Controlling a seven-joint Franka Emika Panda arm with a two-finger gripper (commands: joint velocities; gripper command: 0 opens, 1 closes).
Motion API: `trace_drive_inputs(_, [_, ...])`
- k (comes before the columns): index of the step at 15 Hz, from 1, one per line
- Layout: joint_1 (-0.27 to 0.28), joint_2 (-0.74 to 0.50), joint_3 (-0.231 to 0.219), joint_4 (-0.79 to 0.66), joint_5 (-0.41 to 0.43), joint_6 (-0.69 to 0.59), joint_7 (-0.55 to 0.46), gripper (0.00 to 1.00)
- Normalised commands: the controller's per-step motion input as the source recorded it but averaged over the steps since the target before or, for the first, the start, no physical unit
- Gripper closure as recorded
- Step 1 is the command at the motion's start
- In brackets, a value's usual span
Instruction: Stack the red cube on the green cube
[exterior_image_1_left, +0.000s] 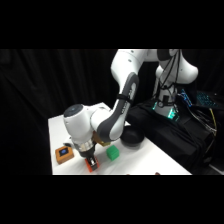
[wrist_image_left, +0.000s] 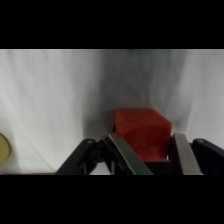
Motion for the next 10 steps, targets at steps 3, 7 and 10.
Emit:
trace_drive_inputs(3, [0.085,-0.18,-0.074,-0.07,0.079,-0.17,0.11,0.74])
trace_drive_inputs(7, [0.103,-0.30,-0.089,-0.17,0.051,-0.16,0.11,0.75])
trace_drive_inputs(10, [0.100,-0.35,-0.096,-0.25,0.023,-0.13,0.10,0.75])
